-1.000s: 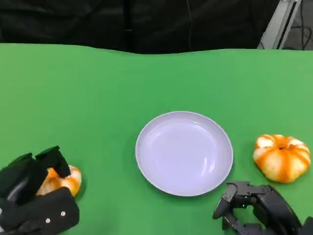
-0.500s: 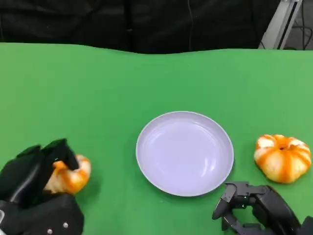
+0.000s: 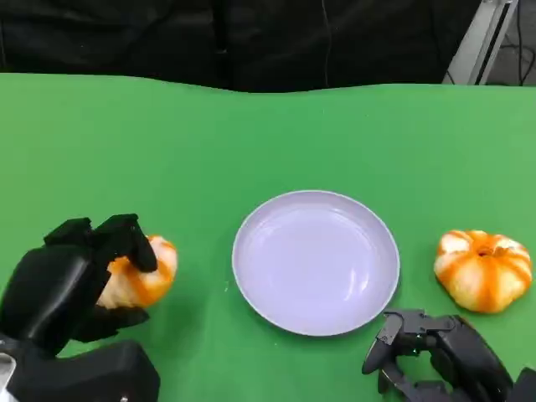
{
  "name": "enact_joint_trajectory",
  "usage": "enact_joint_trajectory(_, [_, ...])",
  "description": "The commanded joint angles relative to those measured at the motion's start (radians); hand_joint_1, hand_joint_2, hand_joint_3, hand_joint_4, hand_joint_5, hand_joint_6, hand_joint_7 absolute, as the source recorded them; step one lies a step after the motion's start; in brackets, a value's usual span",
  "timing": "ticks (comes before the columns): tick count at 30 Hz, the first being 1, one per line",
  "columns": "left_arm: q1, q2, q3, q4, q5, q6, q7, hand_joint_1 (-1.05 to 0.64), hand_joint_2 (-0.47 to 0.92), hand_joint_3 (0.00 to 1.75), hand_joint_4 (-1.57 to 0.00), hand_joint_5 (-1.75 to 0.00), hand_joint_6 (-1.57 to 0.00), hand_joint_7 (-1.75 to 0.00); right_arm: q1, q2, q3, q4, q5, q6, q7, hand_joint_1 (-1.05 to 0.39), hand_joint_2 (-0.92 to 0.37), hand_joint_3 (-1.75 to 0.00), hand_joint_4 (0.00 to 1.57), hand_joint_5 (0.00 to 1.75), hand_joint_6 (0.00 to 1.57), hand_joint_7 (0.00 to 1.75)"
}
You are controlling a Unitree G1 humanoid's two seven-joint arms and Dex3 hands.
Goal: Grasp the bread from the table and place it into the plate.
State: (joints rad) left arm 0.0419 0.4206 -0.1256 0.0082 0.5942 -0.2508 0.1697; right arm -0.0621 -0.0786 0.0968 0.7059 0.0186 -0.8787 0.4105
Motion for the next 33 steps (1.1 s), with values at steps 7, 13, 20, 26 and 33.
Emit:
enact_joint_trajectory(7, [-0.026,-0.059,-0.025,-0.070,0.052,-0.002,0.009,-0.04,0.83,0.00,-0.58,-1.75,-0.48,-1.75,0.002,-0.006,-0.002,-0.003,0.005,0.003,-0.006,-0.13,-0.62,-0.96,0.82,1.49,0.85,1.19])
enact_joint_trajectory(13, [-0.040,-0.079,-0.040,-0.073,0.068,-0.013,0.014,-0.04,0.82,0.00,-0.58,-1.75,-0.48,-1.75,0.000,-0.005,-0.001,0.006,0.000,-0.008,-0.009,-0.12,-0.62,-0.96,0.82,1.48,0.84,1.19])
enact_joint_trajectory(20, [-0.107,-0.125,-0.092,-0.067,0.096,-0.033,0.023,-0.08,0.82,0.00,-0.58,-1.75,-0.49,-1.73,0.000,-0.004,0.002,0.004,-0.007,-0.012,-0.017,-0.13,-0.61,-0.96,0.81,1.49,0.84,1.19])
enact_joint_trajectory(26, [-0.129,-0.139,-0.109,-0.053,0.094,-0.044,0.022,-0.08,0.82,0.00,-0.58,-1.75,-0.49,-1.73,0.001,-0.004,0.005,0.002,-0.011,-0.014,-0.024,-0.13,-0.60,-0.98,0.81,1.49,0.84,1.19])
enact_joint_trajectory(33, [-0.183,-0.167,-0.154,-0.013,0.097,-0.043,0.005,-0.06,0.81,0.00,-0.58,-1.75,-0.50,-1.72,0.000,-0.003,0.009,0.006,-0.017,-0.024,-0.033,-0.13,-0.59,-1.01,0.82,1.49,0.85,1.18])
